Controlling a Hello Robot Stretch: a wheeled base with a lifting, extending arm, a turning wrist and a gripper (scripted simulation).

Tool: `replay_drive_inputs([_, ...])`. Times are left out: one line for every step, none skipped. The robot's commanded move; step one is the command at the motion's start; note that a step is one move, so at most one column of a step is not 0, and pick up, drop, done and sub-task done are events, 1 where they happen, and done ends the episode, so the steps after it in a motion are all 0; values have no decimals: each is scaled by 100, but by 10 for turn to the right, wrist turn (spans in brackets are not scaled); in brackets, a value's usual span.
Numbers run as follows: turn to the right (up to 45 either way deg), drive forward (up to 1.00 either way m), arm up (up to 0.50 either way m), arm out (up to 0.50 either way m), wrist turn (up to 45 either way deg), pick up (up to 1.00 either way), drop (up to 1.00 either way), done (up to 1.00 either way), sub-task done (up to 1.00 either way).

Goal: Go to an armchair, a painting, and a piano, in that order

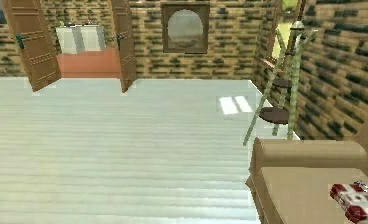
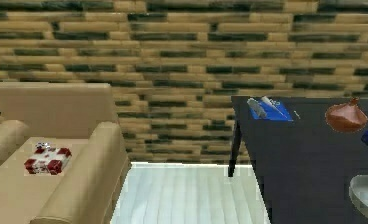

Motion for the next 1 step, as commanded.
replay_drive_inputs([0, 100, 0, 0, 0, 0, 0, 0, 0])
